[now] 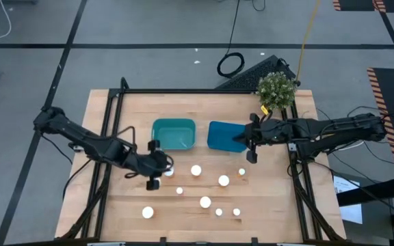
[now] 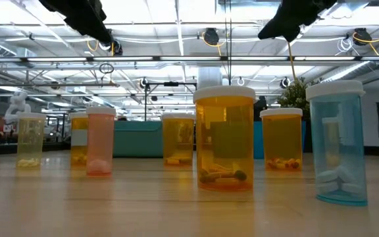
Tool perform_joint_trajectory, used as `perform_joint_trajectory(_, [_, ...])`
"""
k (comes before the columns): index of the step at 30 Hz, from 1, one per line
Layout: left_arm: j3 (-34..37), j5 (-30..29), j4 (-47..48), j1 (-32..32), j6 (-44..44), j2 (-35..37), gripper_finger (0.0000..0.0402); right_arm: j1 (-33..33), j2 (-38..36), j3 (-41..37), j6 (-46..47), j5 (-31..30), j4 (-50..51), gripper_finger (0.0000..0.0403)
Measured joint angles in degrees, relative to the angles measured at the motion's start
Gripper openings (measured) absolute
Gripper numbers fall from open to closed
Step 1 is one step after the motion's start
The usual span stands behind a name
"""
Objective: Pick and place medicine bottles into bin by pill shape (circle, oval)
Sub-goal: Put the large orange capsule bottle into the green bin
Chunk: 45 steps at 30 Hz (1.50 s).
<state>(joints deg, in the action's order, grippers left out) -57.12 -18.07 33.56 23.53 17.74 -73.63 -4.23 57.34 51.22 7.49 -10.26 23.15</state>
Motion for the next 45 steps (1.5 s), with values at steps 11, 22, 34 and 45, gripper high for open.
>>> perform_joint_trajectory(11, [-4.9, -0.2, 6.9, 2.8, 2.3, -8.5, 0.0276, -3.4, 0.0, -1.1, 2.3, -0.1, 1.8, 0.0])
perform_joint_trajectory(22, [-6.4, 0.0, 11.3, 0.7, 2.0, -14.5, 0.034, -3.7, 0.0, -1.1, -0.2, -0.2, 1.1, 0.0])
perform_joint_trajectory(34, [-6.4, 2.6, 11.5, -1.0, 1.5, -20.7, 0.0339, -3.7, 0.0, -1.1, -0.7, -0.2, 1.0, 0.0])
perform_joint_trajectory(45, [-6.4, 3.0, 12.2, -2.6, 0.9, -21.7, 0.0297, -3.7, 0.0, -1.1, -2.0, -0.2, 1.0, 0.0])
